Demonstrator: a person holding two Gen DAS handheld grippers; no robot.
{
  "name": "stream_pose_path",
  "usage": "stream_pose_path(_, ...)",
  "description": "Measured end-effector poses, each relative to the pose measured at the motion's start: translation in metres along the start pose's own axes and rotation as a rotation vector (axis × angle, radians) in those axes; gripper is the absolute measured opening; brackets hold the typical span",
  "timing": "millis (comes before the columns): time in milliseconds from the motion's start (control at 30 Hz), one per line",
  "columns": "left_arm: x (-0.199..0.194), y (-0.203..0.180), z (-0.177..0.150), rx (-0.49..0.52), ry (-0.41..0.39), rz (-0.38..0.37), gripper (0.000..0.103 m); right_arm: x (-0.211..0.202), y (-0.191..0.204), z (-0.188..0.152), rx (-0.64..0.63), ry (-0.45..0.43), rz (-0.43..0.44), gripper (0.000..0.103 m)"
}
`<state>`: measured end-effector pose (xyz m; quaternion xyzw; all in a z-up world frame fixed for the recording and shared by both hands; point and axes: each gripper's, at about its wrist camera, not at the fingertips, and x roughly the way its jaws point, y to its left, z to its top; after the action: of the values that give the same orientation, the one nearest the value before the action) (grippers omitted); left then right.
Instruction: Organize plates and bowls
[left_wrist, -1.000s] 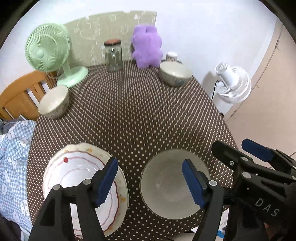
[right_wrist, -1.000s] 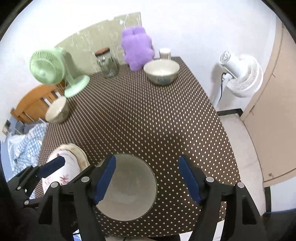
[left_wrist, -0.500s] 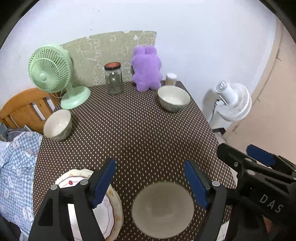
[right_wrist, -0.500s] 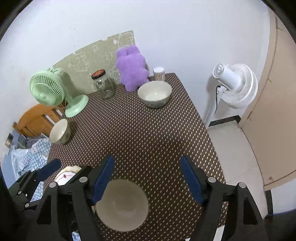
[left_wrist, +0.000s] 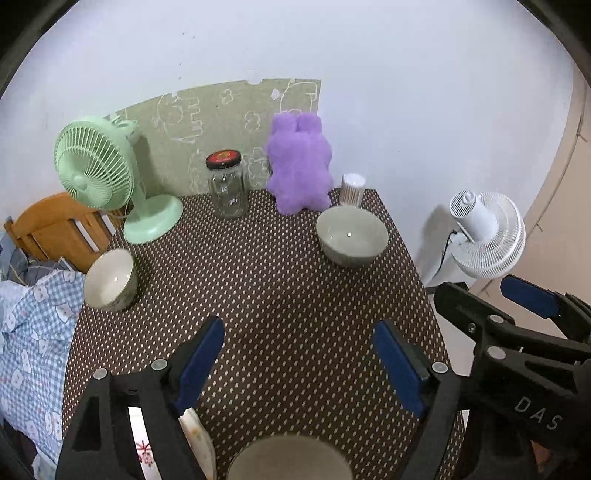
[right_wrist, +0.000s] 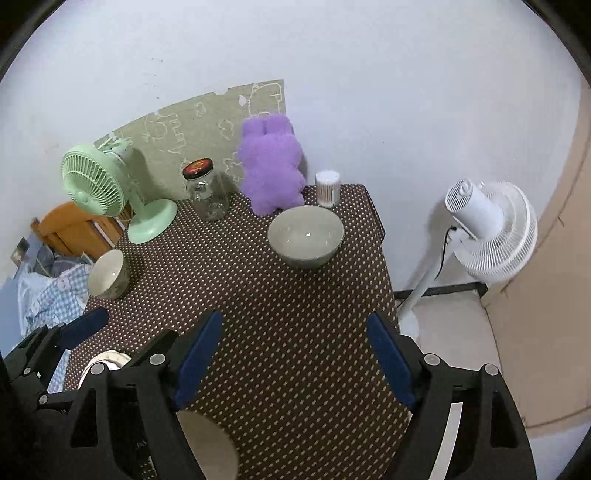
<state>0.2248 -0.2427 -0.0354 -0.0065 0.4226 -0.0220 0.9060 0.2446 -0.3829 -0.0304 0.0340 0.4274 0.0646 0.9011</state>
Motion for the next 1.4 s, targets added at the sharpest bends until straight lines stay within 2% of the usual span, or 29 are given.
stream_pose_path(167, 0.02, -0.021, 0.015, 0.008, -0.01, 0.022, 0.083, 0.023, -0.017, 0.021, -0.002, 0.022, 0.007, 0.083)
stream_pose_path(500, 0.074, -0.049, 0.048, -0.009, 0.019, 0.056, 0.082, 0.073, -0.044, 0.052, -0.014, 0.034, 0.011, 0.083)
stream_pose_path(700, 0.115, -0.052, 0.069, -0.012, 0.03, 0.081, 0.082, 0.113, -0.058, 0.072, 0.004, 0.052, 0.014, 0.083)
stream_pose_path(1000, 0.165, -0.049, 0.089, -0.046, 0.032, 0.079, 0.081, 0.171, -0.072, 0.096, 0.042, 0.06, 0.012, 0.082)
stream_pose_path(1233, 0.207, -0.046, 0.096, -0.058, 0.055, 0.081, 0.081, 0.213, -0.078, 0.107, 0.036, 0.081, 0.002, 0.069)
stream_pose_path(1400, 0.238, -0.047, 0.096, -0.057, 0.102, 0.04, 0.07, 0.245, -0.082, 0.107, 0.04, 0.116, 0.003, 0.066)
